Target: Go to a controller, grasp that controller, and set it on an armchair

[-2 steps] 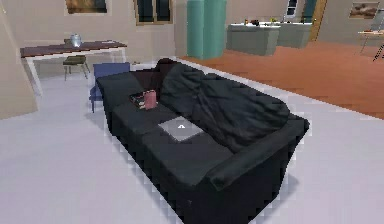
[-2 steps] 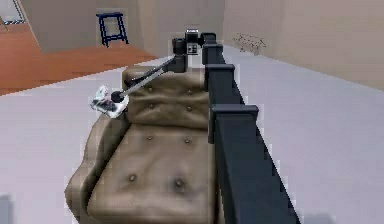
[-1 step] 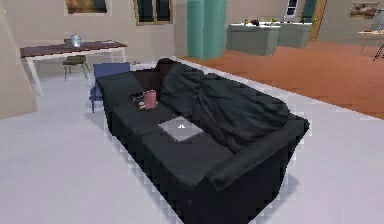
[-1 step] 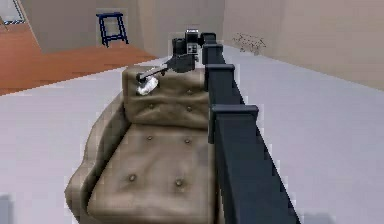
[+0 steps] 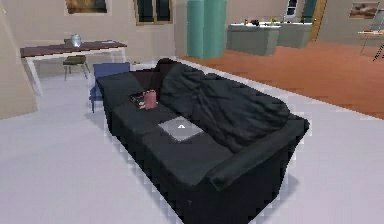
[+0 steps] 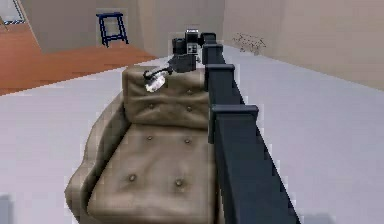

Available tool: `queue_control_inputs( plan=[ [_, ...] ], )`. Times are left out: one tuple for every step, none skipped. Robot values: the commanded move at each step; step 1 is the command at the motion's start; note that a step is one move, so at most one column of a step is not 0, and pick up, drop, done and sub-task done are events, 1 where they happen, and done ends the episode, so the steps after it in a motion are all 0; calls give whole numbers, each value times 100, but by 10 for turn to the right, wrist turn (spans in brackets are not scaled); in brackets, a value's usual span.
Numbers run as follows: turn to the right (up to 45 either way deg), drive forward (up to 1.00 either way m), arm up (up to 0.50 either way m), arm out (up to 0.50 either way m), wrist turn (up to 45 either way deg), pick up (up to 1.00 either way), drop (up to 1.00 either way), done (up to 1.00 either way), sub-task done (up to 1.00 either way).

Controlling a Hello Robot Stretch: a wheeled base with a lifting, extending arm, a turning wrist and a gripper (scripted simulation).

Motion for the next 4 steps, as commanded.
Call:
queue_control_inputs(
  plan=[
    [0, 0, -38, 0, 0, 0, 0, 0, 0],
    [0, 0, -32, 0, 0, 0, 0, 0, 0],
    [0, 0, 0, 0, 0, 0, 100, 0, 0],
    [0, 0, 10, 0, 0, 0, 0, 0, 0]
  ],
)
